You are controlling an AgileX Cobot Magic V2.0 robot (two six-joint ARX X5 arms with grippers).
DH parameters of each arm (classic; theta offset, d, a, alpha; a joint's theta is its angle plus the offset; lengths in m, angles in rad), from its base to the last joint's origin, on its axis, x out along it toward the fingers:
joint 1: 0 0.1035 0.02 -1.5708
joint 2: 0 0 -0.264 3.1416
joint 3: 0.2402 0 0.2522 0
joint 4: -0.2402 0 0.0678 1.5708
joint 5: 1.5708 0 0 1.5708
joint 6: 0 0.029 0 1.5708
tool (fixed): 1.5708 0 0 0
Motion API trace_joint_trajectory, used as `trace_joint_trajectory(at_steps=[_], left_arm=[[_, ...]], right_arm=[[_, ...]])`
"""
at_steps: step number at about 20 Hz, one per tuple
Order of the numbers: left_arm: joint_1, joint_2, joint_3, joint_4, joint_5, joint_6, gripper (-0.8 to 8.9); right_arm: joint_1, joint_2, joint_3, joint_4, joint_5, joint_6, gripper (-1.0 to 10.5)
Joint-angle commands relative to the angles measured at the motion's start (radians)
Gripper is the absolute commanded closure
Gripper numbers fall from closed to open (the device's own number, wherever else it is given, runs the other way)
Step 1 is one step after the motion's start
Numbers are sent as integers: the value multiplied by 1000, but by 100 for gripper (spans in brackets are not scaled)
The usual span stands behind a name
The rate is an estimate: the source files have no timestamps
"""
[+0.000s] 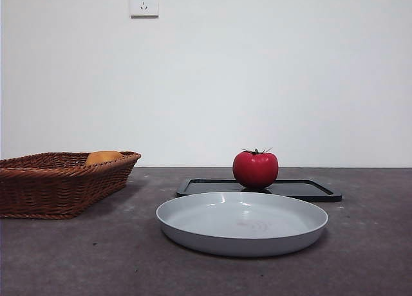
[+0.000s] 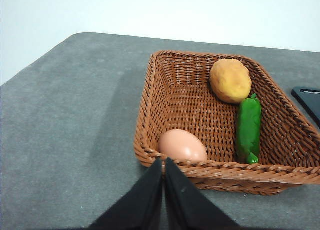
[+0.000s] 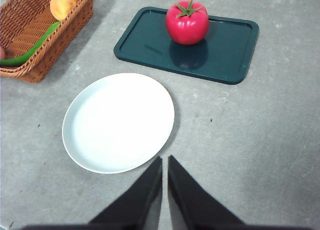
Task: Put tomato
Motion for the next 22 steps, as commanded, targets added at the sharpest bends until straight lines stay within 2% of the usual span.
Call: trace_joint_trajectory(at_steps=[1, 3, 4, 6, 7, 9, 12, 17, 22], left_arm=[[2, -1, -21, -7, 5, 8, 807], [2, -1, -21, -7, 5, 8, 807], [2, -1, -21, -8, 5, 8, 807], [2, -1, -21, -7, 5, 8, 807], [2, -1, -21, -7, 5, 8, 807], [2, -1, -21, -7, 5, 8, 807], [2, -1, -21, -7, 5, 8, 807], [2, -1, -21, -7, 5, 8, 807], [2, -1, -21, -7, 5, 8, 807]], right_arm=[[-21, -10, 8, 8, 15, -28, 938], [-101, -39, -5, 24, 37, -131, 938], [-164, -70, -38, 64, 87, -174, 938], [-315, -163, -167, 229, 177, -202, 938], [-394, -220, -251, 322, 177, -204, 938], [-547, -347, -433, 493, 116, -207, 938], [-726, -485, -633, 655, -8, -220, 938], [-842, -550, -738, 697, -130, -294, 938], [-878, -550, -776, 703, -190, -350, 938]])
